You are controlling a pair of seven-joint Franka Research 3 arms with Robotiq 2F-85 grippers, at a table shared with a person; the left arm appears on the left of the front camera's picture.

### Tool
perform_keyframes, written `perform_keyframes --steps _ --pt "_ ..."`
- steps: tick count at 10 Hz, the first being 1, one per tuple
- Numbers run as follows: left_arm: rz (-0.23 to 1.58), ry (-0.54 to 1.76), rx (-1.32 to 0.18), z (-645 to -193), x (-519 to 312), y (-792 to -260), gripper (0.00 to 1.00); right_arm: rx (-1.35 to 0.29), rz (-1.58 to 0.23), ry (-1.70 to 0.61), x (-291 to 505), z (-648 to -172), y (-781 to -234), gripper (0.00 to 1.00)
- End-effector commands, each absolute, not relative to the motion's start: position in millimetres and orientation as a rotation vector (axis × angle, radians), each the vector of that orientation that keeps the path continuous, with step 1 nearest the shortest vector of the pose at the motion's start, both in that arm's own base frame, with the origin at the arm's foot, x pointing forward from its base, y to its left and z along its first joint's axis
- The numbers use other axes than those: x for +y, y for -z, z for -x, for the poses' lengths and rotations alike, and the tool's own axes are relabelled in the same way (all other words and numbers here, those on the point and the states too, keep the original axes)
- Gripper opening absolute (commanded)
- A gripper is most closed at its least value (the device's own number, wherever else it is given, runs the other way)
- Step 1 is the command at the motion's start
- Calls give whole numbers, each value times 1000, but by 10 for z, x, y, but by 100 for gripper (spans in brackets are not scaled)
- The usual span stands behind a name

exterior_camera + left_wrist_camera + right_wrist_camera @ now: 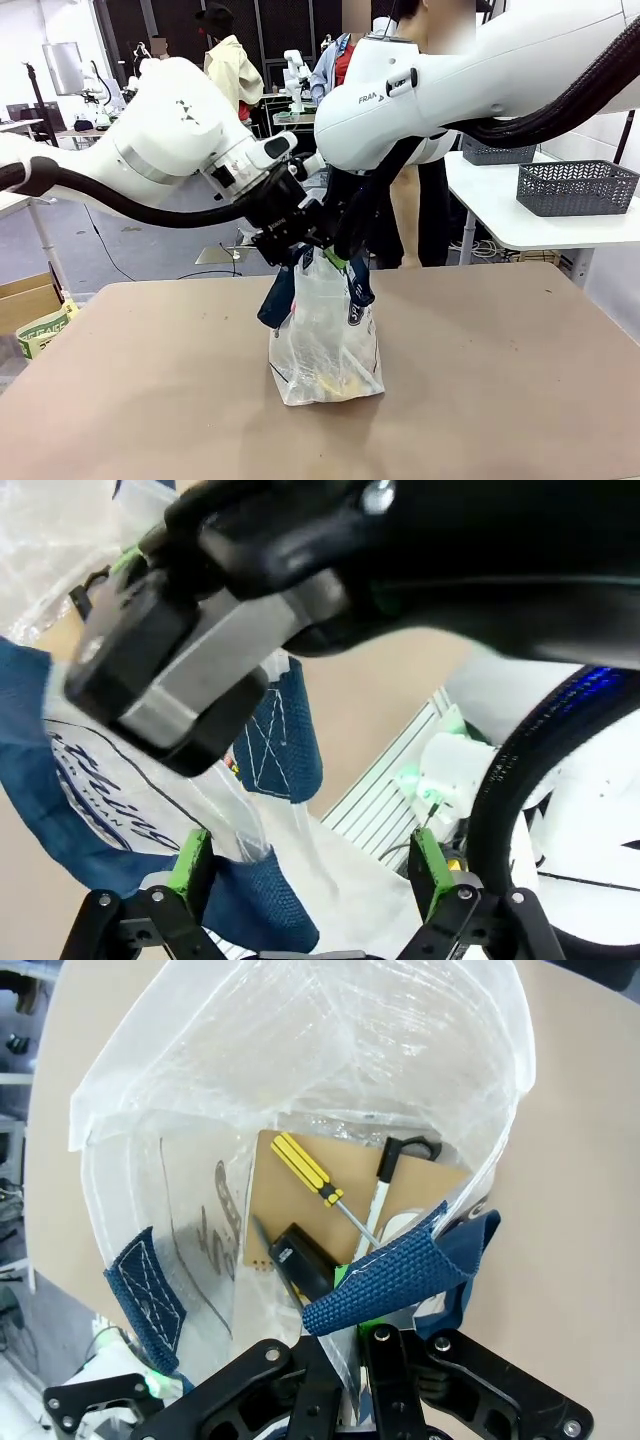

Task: Transfer purchased items from the store into the shopping bag.
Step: Move the Reusable shopping bag to the right side of the table.

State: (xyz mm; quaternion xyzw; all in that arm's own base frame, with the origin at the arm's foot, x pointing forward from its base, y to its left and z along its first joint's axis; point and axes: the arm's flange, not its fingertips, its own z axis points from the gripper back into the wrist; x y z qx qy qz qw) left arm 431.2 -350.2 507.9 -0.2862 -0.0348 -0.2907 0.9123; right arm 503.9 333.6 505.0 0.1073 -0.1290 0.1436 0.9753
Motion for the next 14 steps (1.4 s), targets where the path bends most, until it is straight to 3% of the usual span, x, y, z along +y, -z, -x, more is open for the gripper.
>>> perform_keyframes --steps 1,3,4,8,9,14 --pt "535 558 -84 -4332 -3609 -5053 100 -257 -226 -270 3353 -5095 -5041 0" --pt "517 498 -103 -4363 -3636 -5023 100 -249 -230 -270 3349 -5086 -5014 0" --pt "479 499 -119 -4377 -3621 -4994 91 -250 -231 -270 3346 -5089 -5015 0" --pt "465 435 -167 -4374 -3537 -5031 11 -250 -238 -269 3341 -5065 -5015 0" --pt "481 439 -160 -4375 -3534 -5032 0 -251 -238 -270 3337 -5069 -5019 0" --pt "506 438 -154 -4382 -3458 -5058 0 -249 -237 -272 3324 -5069 -5013 0"
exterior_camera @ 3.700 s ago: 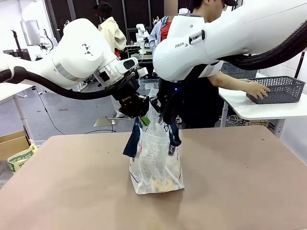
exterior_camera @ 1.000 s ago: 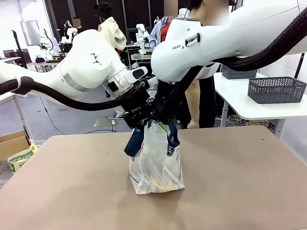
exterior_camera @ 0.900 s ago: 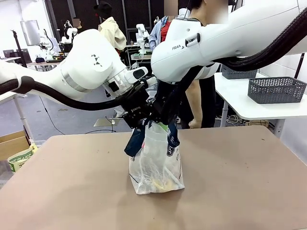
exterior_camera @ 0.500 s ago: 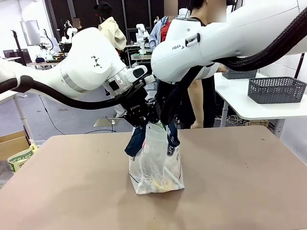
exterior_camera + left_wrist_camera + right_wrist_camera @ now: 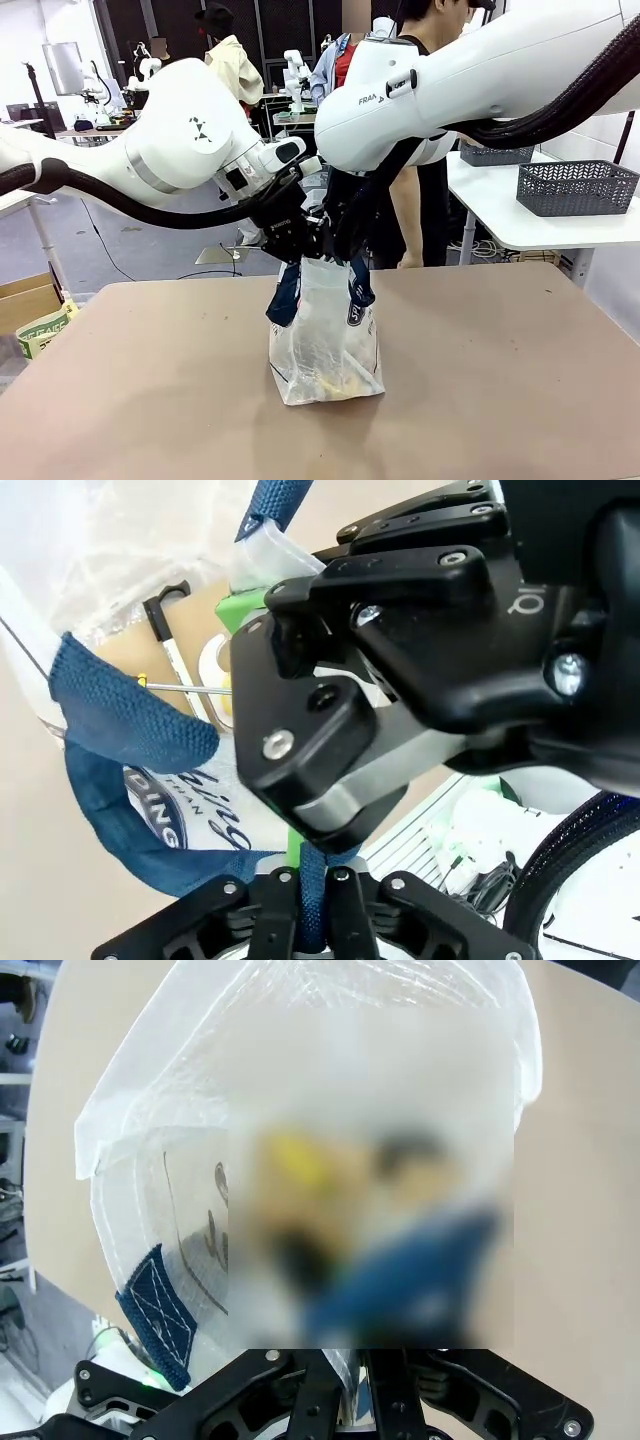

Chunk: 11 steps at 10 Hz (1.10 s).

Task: Transfer purchased items from the store into the shopping bag.
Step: Move the Reusable shopping bag to the right side of the table.

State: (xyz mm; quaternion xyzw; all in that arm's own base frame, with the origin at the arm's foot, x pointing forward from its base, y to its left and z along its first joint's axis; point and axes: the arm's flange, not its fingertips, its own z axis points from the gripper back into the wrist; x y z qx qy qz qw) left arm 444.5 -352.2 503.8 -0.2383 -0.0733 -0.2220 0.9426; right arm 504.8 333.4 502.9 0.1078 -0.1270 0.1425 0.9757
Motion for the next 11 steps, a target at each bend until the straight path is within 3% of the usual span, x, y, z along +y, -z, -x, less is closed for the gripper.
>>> perform_keyframes --steps 1,5,10,11 --pt "508 435 -167 -4380 -3427 -5086 0 -249 -235 -270 3316 -5072 -5016 0" --pt "543 432 -184 -4383 -3357 -5120 0 -247 -263 -266 3257 -5075 -5061 0" --pt "515 422 -154 -4450 -3440 -5084 0 -276 -329 -228 3004 -5093 -5223 97" --pt "515 422 -154 -4450 -3440 -5084 0 -294 -363 -195 2868 -5129 -5280 100"
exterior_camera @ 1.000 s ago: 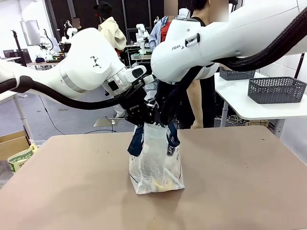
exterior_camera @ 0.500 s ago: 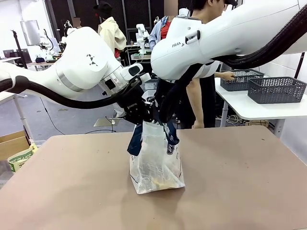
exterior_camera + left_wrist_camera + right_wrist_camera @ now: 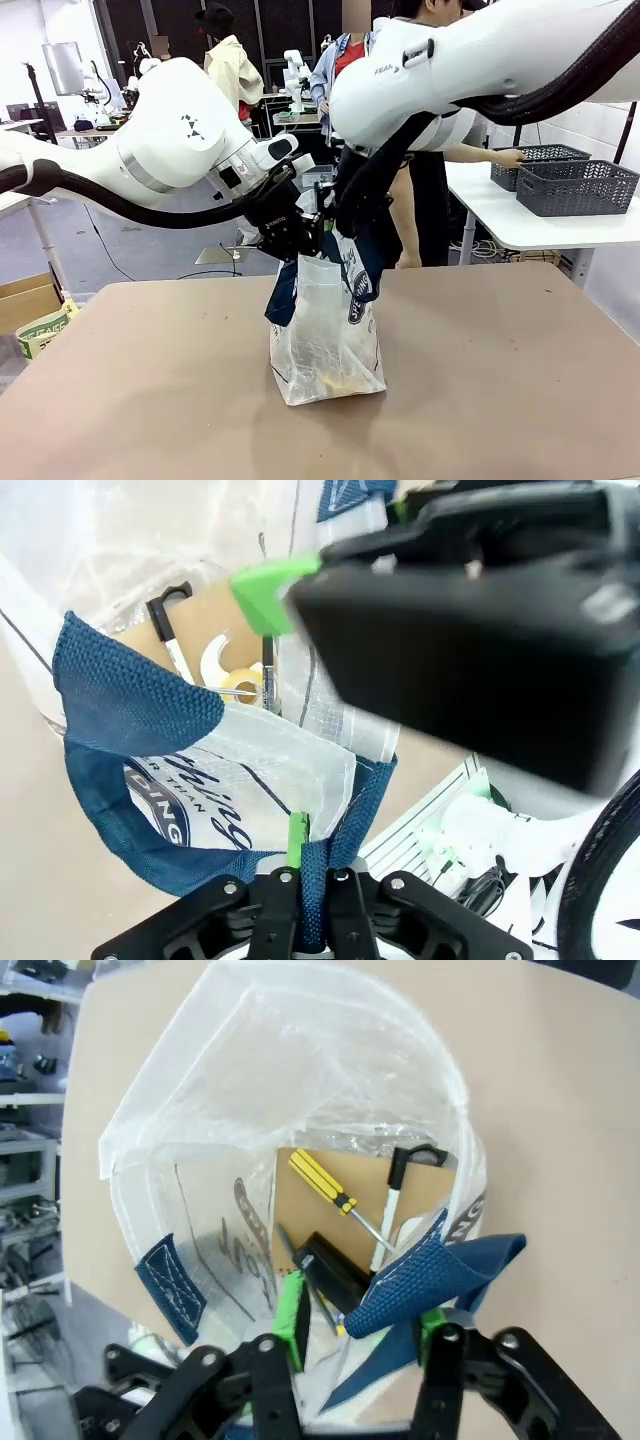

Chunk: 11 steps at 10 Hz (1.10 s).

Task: Transfer purchased items from the store into the shopping bag.
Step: Move the Reusable shopping bag to the right side of the table.

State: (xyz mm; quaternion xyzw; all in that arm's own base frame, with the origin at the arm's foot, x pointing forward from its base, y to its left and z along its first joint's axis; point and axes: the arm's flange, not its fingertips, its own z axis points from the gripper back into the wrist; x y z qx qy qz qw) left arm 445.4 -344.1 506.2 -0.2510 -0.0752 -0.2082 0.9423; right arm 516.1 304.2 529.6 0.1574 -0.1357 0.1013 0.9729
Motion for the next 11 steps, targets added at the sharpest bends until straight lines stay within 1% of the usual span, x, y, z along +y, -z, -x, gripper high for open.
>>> perform_keyframes --steps 1,2,4,5,6,8,11 --pt "515 422 -154 -4450 -3440 -5084 0 -315 -390 -168 2739 -5165 -5349 100" --pt "515 422 -154 -4450 -3440 -5084 0 -321 -432 -154 2622 -5186 -5423 100" --pt "515 422 -154 -4450 -3440 -5084 0 -339 -450 -151 2407 -5197 -5529 100" --pt "515 422 -154 -4450 -3440 -5084 0 -345 -482 -188 2280 -5203 -5580 100" --pt "515 422 -154 -4450 -3440 -5084 0 -332 -520 -254 2142 -5173 -5613 100" --pt "515 422 -154 -4450 -3440 -5084 0 -346 -565 -495 1877 -5066 -5631 100" --pt "515 422 -154 -4450 -3440 -5084 0 -496 -566 -709 1347 -4834 -5589 100"
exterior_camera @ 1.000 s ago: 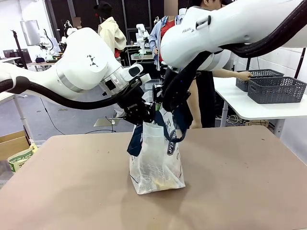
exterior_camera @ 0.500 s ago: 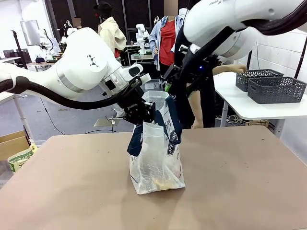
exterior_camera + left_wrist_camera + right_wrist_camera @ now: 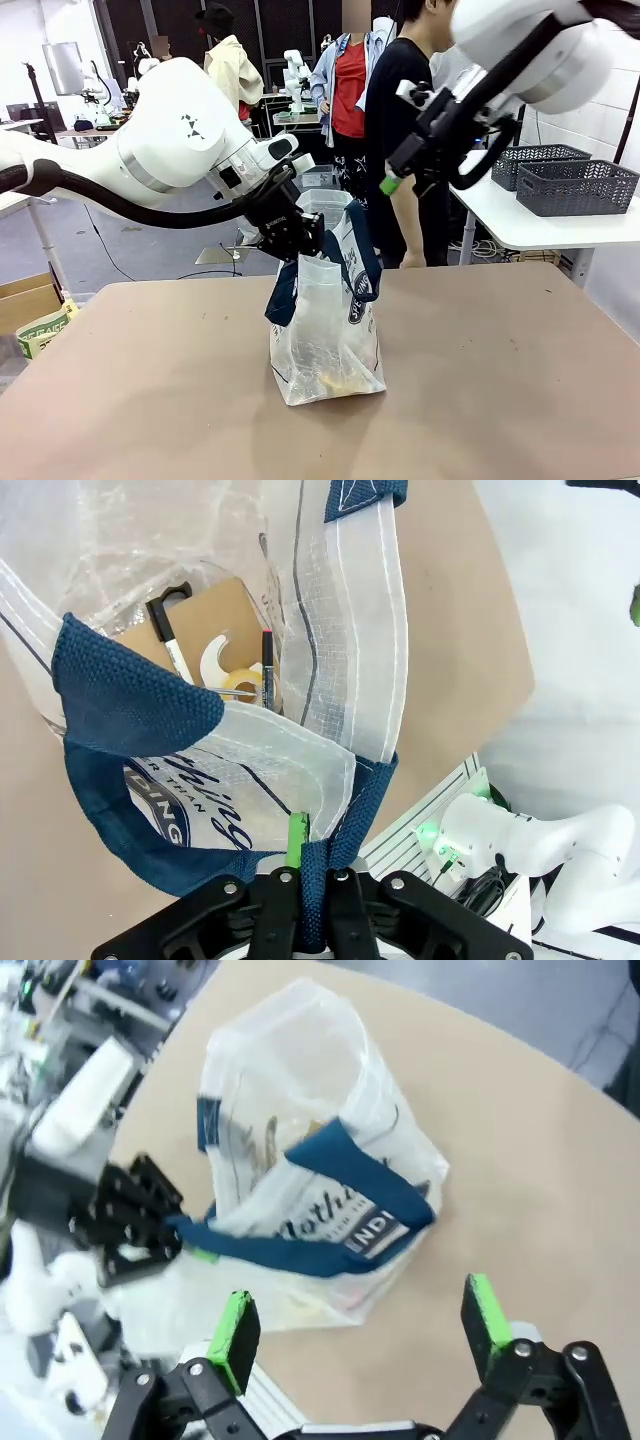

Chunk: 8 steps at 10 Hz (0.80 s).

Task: Transfer purchased items from the store into the shopping bag.
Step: Move the Reusable shopping bag to the right side of the table.

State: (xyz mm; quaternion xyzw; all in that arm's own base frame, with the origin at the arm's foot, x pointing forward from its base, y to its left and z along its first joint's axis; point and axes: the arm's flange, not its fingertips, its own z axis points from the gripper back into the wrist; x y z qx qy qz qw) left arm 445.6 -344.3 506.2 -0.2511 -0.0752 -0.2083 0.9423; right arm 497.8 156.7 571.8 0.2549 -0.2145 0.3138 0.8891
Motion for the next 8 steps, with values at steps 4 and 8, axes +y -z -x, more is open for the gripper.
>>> perform_keyframes --steps 4,8 --pt "515 422 -154 -4450 -3440 -5084 0 -502 -553 -739 751 -4672 -5391 100" --pt "515 422 -154 -4450 -3440 -5084 0 -489 -532 -716 612 -4685 -5330 100"
